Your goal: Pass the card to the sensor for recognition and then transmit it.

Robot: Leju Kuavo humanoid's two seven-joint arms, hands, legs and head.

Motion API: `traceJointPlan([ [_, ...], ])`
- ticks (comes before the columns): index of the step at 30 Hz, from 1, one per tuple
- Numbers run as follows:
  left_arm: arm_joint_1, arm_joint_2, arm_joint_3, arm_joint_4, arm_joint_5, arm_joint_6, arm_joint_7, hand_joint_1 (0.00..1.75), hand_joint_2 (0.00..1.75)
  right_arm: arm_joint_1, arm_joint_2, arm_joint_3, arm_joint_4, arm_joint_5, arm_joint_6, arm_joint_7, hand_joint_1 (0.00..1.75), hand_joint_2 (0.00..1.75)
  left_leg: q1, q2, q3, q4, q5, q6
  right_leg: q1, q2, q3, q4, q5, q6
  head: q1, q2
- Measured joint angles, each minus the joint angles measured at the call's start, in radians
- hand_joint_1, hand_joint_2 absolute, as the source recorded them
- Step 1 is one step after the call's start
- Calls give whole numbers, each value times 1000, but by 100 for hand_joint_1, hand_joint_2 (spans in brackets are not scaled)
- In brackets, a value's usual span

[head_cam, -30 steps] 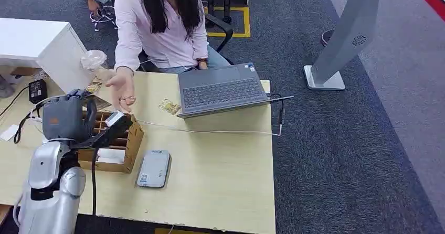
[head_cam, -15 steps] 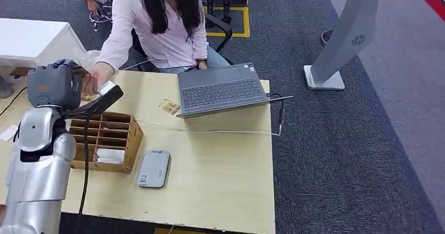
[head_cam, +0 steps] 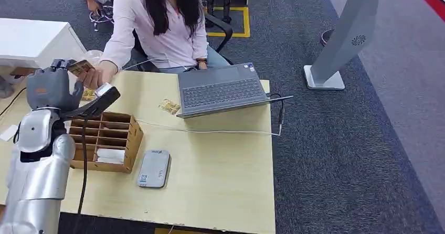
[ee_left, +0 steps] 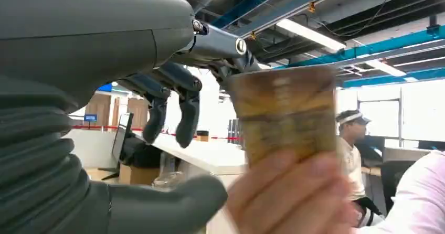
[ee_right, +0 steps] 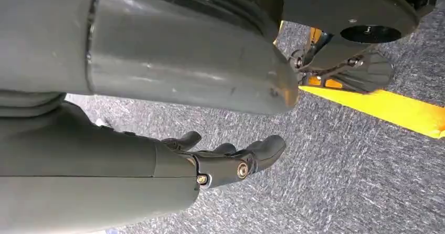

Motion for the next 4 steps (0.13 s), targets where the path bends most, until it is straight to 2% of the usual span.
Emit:
traceJointPlan([
  [4, 31, 0, 5, -30, 9, 13, -16, 0, 175, 0, 0, -7, 0, 0, 0, 1, 0, 0, 0, 0, 0, 0, 0, 0, 0, 0, 0, 0, 0, 0, 0, 0],
])
